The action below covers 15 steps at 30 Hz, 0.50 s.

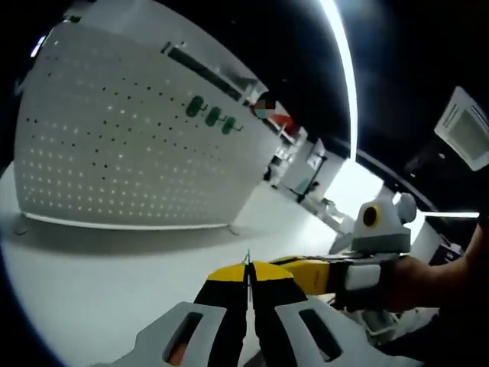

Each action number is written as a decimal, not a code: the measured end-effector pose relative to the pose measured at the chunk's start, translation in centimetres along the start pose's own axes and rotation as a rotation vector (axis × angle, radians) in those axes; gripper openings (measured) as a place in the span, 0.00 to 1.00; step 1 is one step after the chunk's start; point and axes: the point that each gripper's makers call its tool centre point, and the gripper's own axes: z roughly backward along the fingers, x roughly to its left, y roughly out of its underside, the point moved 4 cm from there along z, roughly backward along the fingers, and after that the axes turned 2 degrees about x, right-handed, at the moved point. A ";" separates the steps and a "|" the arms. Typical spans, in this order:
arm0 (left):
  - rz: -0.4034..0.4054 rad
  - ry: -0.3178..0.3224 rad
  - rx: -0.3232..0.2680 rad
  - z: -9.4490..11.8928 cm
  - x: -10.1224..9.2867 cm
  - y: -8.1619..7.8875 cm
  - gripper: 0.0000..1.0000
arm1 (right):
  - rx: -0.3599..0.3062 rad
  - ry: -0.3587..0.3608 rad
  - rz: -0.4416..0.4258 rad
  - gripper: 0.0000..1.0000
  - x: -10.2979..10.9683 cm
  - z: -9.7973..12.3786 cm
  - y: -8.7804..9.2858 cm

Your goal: Insert the hook assembly into the mounting plate slot until the hook locks in place.

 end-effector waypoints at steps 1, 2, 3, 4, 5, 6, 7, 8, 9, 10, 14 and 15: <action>0.000 -0.001 0.000 0.0 0.0 0.0 0.01 | 0.001 -0.007 -0.004 0.05 0.1 0.0 0.0; 0.002 -0.002 0.000 0.1 -0.1 0.1 0.01 | 0.002 -0.011 -0.005 0.04 0.2 0.0 0.0; 0.005 -0.002 0.001 0.1 -0.1 0.1 0.01 | 0.002 -0.014 -0.005 0.04 0.2 0.1 0.1; 0.006 -0.002 0.001 0.1 -0.1 0.1 0.01 | 0.004 -0.016 -0.006 0.04 0.2 0.1 0.1; 0.008 -0.003 0.001 0.2 -0.1 0.2 0.01 | 0.005 -0.021 -0.009 0.04 0.2 0.1 0.2; 0.008 -0.003 0.001 0.2 -0.2 0.2 0.01 | 0.005 -0.022 -0.010 0.03 0.3 0.1 0.2; 0.007 -0.005 0.002 0.3 -0.2 0.2 0.01 | 0.007 -0.028 -0.019 0.03 0.3 0.1 0.2; 0.007 -0.006 0.002 0.3 -0.2 0.2 0.01 | 0.007 -0.029 -0.019 0.03 0.3 0.1 0.2; 0.009 -0.006 0.000 0.3 -0.3 0.2 0.01 | 0.007 -0.030 -0.022 0.03 0.3 0.1 0.2; 0.008 -0.007 0.000 0.3 -0.3 0.2 0.01 | 0.007 -0.033 -0.026 0.03 0.4 0.1 0.1; 0.003 -0.010 -0.005 0.4 -0.3 0.0 0.01 | 0.014 -0.034 -0.031 0.02 0.4 0.0 0.0; 0.002 -0.012 -0.006 0.4 -0.3 0.0 0.01 | 0.017 -0.031 -0.027 0.01 0.4 0.0 0.0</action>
